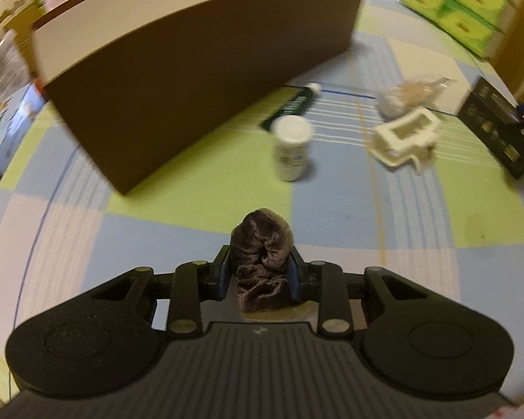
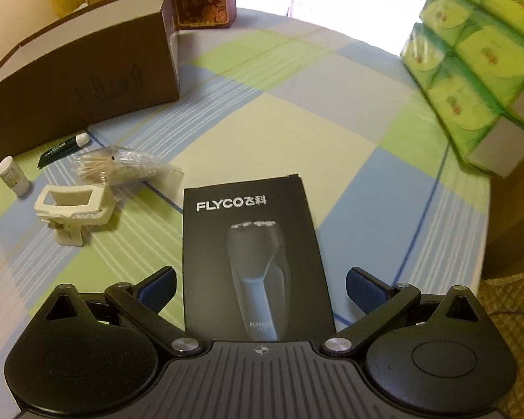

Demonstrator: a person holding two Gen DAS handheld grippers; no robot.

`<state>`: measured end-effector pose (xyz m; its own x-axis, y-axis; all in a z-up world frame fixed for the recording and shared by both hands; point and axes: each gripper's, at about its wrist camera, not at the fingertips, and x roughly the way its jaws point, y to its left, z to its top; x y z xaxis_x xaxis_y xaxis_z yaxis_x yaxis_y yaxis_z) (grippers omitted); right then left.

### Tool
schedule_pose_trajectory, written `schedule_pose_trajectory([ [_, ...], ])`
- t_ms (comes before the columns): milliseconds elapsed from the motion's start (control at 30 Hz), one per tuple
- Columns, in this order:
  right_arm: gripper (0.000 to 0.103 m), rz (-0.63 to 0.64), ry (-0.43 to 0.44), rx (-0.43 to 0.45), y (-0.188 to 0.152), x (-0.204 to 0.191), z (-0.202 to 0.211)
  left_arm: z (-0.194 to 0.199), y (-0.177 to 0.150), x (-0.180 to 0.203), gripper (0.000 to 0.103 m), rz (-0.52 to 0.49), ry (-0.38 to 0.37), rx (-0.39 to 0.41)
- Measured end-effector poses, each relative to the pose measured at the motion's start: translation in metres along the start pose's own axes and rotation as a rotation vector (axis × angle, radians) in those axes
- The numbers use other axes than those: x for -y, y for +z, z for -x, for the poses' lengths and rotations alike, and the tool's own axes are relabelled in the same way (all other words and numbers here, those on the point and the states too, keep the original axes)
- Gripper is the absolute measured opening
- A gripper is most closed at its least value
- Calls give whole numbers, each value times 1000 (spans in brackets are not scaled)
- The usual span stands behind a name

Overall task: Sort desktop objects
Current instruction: 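Grasp the dark scrunchie with the left tool while the right tool grasps the black FLYCO box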

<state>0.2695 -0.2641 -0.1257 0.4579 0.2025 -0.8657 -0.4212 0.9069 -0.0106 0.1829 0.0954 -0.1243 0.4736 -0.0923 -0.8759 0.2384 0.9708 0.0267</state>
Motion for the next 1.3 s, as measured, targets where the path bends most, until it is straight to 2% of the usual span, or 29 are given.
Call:
schedule_pose_trajectory([
  [33, 99, 5, -2, 0, 0, 0, -1, 1, -1, -5, 27, 20, 10, 1],
  [67, 88, 10, 1, 1, 1, -2, -1, 1, -1, -10, 27, 37, 17, 1],
  [100, 82, 12, 6, -7, 1, -3, -2, 2, -2, -15, 27, 54, 28, 0],
  [233, 77, 9, -21, -14, -2, -12, -1, 3, -2, -29, 27, 102, 58, -2],
  [467, 77, -18, -19, -58, -17, -41, 9, 7, -6, -42, 27, 141, 65, 3],
  [700, 77, -70, 36, -80, -41, -80, 22, 6, -9, -37, 27, 133, 63, 5],
  [1000, 77, -42, 154, -88, -54, -143, 33, 13, -20, -30, 27, 119, 36, 6],
  [1133, 77, 10, 178, -77, -52, -168, 32, 17, -27, -23, 27, 108, 10, 6],
  [1233, 81, 54, 171, -54, -47, -182, 32, 19, -30, -19, 31, 108, -11, 4],
  [1300, 86, 61, 168, -46, -44, -187, 32, 20, -32, -18, 39, 123, -17, 6],
])
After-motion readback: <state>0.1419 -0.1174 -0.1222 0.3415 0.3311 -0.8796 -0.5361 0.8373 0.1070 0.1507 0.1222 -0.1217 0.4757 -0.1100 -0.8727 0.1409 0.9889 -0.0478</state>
